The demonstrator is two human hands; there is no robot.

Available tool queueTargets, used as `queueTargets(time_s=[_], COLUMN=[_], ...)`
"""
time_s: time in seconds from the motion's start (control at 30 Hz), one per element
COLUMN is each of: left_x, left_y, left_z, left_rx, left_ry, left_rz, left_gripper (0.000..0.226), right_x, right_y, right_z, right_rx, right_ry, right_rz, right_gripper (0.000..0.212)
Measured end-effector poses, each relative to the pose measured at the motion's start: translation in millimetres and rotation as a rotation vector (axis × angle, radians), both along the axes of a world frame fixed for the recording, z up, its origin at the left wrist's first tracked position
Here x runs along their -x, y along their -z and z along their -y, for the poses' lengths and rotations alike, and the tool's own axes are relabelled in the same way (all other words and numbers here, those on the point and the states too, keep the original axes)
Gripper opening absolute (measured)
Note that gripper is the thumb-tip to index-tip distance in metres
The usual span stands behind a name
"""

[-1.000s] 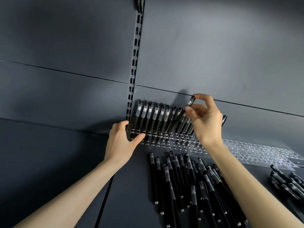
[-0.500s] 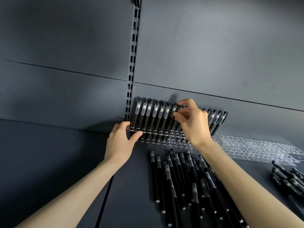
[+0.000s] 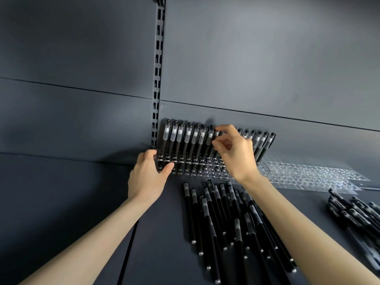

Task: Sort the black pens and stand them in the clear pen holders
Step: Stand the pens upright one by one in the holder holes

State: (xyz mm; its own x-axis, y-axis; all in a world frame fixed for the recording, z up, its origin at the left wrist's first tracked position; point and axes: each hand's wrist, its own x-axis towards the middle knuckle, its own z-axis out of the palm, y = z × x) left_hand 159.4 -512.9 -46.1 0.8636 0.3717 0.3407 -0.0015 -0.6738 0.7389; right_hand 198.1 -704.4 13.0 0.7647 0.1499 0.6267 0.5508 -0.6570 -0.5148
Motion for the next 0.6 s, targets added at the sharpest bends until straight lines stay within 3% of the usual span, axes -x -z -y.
queueTargets(time_s=[0.17, 0.4, 0.5, 0.6], left_x=[15, 63, 88, 105], left_y=[-5, -10, -7, -2], left_z=[12, 46, 72, 94], left_rx=[-0.013, -0.124, -0.120, -0.188], left_ry=[-0.041, 0.030, 0.062, 0.038], left_rz=[-0.047, -0.155, -0.240, -0.287], left_gripper=[0.054, 0.040, 0.052, 0.064], right_x=[18, 52, 64, 78], right_y=[7, 23, 34, 42], right_z=[9, 44, 64, 79], right_rx=[-0.024, 0.089, 0.233, 0.438], right_ry=[-0.001, -0.082, -0.132, -0.180], right_rz=[-0.036, -0.090, -0.177, -0.294], right_gripper=[0.022, 0.011, 0.018, 0.039])
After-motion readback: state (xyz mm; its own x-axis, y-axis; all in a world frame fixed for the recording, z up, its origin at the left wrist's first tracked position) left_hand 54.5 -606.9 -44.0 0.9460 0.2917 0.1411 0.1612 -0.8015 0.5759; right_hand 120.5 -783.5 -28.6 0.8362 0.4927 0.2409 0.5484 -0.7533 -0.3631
